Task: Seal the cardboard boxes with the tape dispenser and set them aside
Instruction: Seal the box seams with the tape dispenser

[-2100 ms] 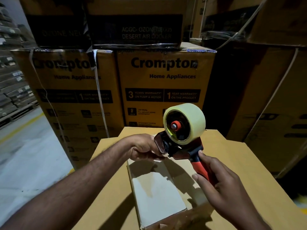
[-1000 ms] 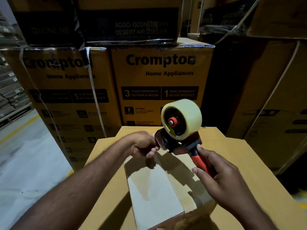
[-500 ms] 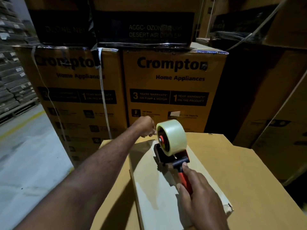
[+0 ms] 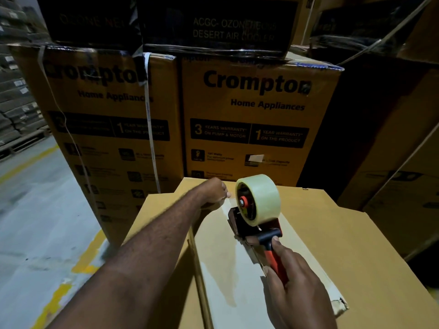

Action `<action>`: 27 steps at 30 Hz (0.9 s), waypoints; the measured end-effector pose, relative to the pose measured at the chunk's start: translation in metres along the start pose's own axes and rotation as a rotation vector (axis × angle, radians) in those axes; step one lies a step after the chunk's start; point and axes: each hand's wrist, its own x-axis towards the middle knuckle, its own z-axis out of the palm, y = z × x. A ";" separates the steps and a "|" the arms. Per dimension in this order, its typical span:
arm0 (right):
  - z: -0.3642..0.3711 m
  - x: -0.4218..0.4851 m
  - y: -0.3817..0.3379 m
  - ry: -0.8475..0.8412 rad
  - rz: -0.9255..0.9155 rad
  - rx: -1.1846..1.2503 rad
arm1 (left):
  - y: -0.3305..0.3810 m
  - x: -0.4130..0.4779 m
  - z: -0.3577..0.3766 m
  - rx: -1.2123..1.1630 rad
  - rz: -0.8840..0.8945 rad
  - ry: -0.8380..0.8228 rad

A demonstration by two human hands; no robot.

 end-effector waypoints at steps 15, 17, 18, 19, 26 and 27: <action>-0.011 0.014 -0.010 -0.211 0.074 -0.084 | 0.012 -0.019 0.025 0.113 0.149 0.152; -0.014 0.014 -0.011 -0.224 0.065 -0.075 | 0.008 -0.018 0.025 0.104 0.134 0.095; -0.015 0.014 -0.012 -0.226 0.053 -0.071 | 0.007 -0.018 0.024 0.099 0.119 0.081; -0.016 0.014 -0.013 -0.227 0.043 -0.071 | 0.006 -0.016 0.024 0.091 0.108 0.066; -0.024 0.018 -0.017 -0.207 0.029 -0.092 | 0.002 -0.015 0.028 0.101 0.071 0.006; -0.025 0.019 -0.018 -0.209 0.026 -0.113 | 0.002 -0.015 0.029 0.123 0.081 0.014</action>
